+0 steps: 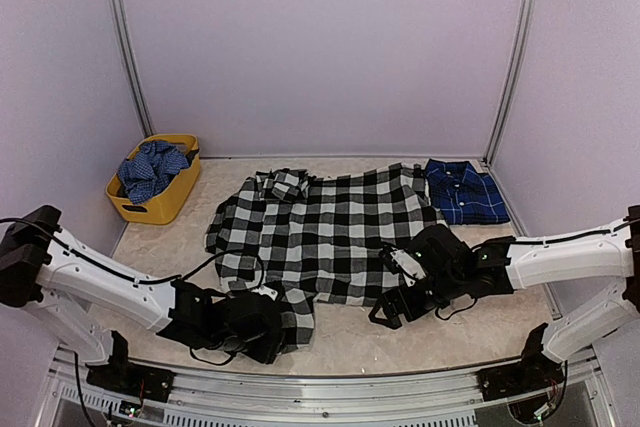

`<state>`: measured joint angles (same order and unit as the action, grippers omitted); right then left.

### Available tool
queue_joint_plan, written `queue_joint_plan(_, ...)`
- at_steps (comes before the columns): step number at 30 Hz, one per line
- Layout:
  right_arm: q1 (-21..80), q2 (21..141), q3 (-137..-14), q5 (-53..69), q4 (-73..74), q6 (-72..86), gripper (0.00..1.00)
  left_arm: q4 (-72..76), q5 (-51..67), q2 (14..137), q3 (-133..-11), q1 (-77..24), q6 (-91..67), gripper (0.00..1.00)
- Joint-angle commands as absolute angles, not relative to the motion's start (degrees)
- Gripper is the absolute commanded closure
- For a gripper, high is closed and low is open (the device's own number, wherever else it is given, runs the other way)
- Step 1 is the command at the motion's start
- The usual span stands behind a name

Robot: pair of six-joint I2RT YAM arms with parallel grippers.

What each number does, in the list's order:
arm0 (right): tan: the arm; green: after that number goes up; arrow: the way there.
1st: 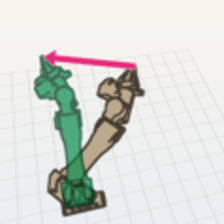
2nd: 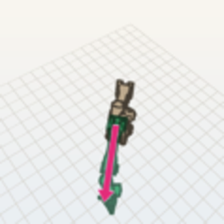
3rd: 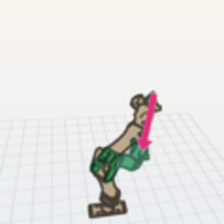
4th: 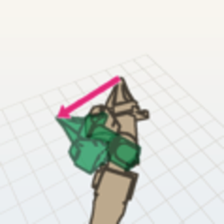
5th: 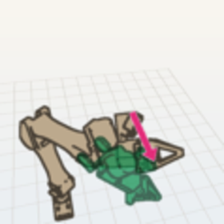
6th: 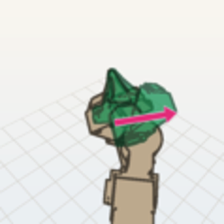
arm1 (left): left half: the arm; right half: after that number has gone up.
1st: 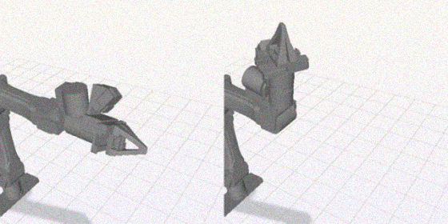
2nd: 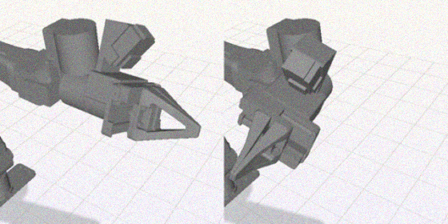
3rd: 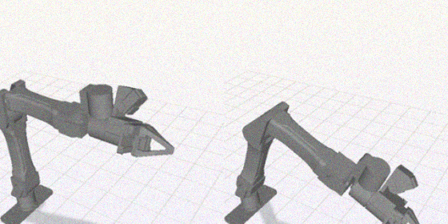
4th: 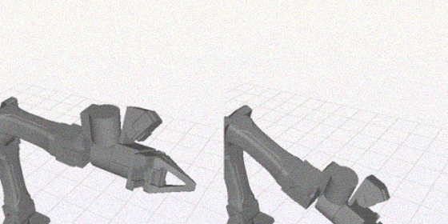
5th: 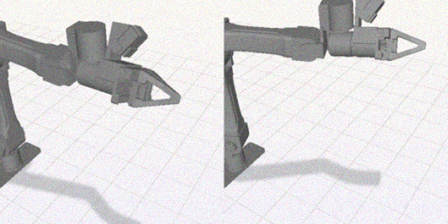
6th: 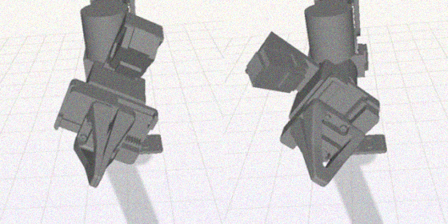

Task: Fold and stack the long sleeve shirts
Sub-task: Adjust the sleeve at the center of the board.

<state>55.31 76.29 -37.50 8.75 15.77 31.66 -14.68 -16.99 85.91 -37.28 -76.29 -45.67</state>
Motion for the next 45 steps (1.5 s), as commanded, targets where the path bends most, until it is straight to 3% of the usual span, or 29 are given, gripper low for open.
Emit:
queue_joint_plan(1, 55.9, 75.5, -38.2, 7.2, 16.7, 32.1, 0.06, -18.1, -17.6, 88.6, -39.2, -76.7, -43.5, 0.52)
queue_joint_plan(3, 55.9, 75.1, -38.7, 6.6, 17.8, 31.9, 0.06, -19.1, -16.6, 88.5, -39.8, -76.7, -43.1, 0.7)
queue_joint_plan(4, 56.0, 75.0, -38.9, 6.3, 18.5, 31.8, 0.06, -20.2, -16.4, 88.0, -40.1, -76.7, -43.2, 0.88)
queue_joint_plan(6, 56.0, 74.6, -39.7, 5.6, 19.8, 31.6, 0.05, -22.6, -16.2, 87.1, -40.7, -76.8, -43.2, 1.0)
queue_joint_plan(19, 55.9, 75.0, -45.7, 3.6, 25.8, 29.4, 0.05, -39.1, -6.2, 68.4, -50.7, -75.3, -41.7, 1.0)
queue_joint_plan(24, 56.0, 74.6, -46.2, 3.9, 25.6, 29.0, 0.05, -39.1, 0.3, 62.7, -53.9, -66.8, -36.9, 1.0)
queue_joint_plan(32, 59.8, 73.2, -44.5, 13.0, 12.0, 27.7, 0.06, -34.8, 8.5, 65.3, -54.3, -57.7, -30.2, 1.0)
queue_joint_plan(45, 67.1, 88.8, -42.9, 13.9, -14.3, 26.0, 0.13, -25.6, 24.3, 72.4, -51.7, -49.2, -27.7, 1.0)
